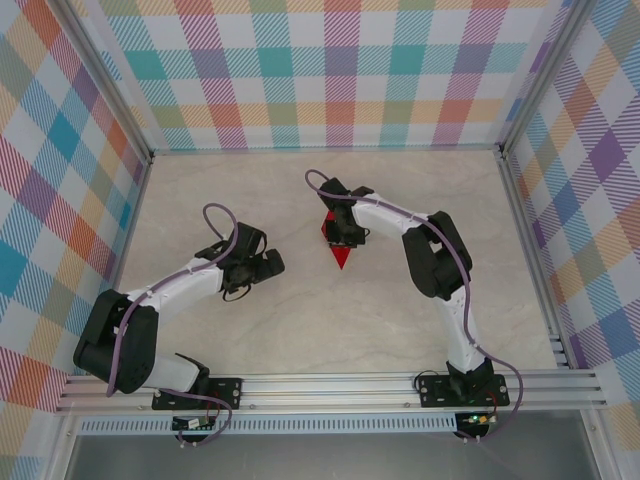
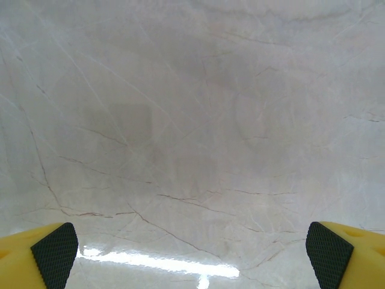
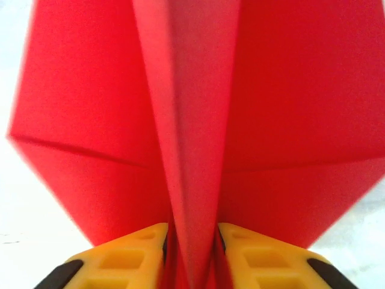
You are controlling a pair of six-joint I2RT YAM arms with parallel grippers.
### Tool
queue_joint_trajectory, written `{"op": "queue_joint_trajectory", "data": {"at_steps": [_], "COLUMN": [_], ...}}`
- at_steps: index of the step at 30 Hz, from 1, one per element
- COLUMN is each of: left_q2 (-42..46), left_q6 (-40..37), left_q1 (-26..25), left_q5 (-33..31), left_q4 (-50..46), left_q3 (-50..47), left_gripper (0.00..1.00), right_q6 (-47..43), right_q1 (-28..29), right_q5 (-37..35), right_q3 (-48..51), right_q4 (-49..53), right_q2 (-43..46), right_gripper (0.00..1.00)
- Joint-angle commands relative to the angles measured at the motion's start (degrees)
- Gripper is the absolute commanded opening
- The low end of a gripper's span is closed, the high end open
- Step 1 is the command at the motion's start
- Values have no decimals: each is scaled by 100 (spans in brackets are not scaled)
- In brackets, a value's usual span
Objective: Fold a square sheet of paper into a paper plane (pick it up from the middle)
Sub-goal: Move the paper plane to the center of the table, then reset both arms
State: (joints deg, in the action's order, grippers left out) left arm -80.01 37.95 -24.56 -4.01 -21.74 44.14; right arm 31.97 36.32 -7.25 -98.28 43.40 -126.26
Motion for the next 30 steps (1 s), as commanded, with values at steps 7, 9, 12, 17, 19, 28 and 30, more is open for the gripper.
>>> {"op": "queue_joint_trajectory", "data": {"at_steps": [7, 9, 12, 17, 19, 28, 30], "left_q2": [226, 290, 446, 880, 1029, 1558, 1591], "left_q6": [-234, -319, -635, -1087, -1248, -2148, -2381], "left_q1": [135, 195, 329, 604, 735, 1407, 1480], "left_q5": [-587, -705, -876, -1431, -1882, -2732, -2865], "left_q4": [-683, -725, -687, -266, -197, 1614, 2205], "left_q3": [720, 814, 899, 774, 732, -462, -875], "left_gripper": [100, 100, 100, 100, 100, 100, 100], "right_q6": [-67, -98, -205, -454, -507, -1149, -1266], "right_q1": [-19, -41, -136, -409, -620, -2021, -2299], "right_q5": [-102, -364, -918, -2041, -2516, -2933, -2845], "right_q3": [304, 511, 1076, 2131, 2554, 5008, 5386], "right_q4": [-73, -110, -384, -744, -873, -3144, -3608], "right_q2": [1885, 2240, 2872, 3997, 4376, 5424, 5427], "right_gripper": [70, 77, 90, 100, 100, 100, 100]}}
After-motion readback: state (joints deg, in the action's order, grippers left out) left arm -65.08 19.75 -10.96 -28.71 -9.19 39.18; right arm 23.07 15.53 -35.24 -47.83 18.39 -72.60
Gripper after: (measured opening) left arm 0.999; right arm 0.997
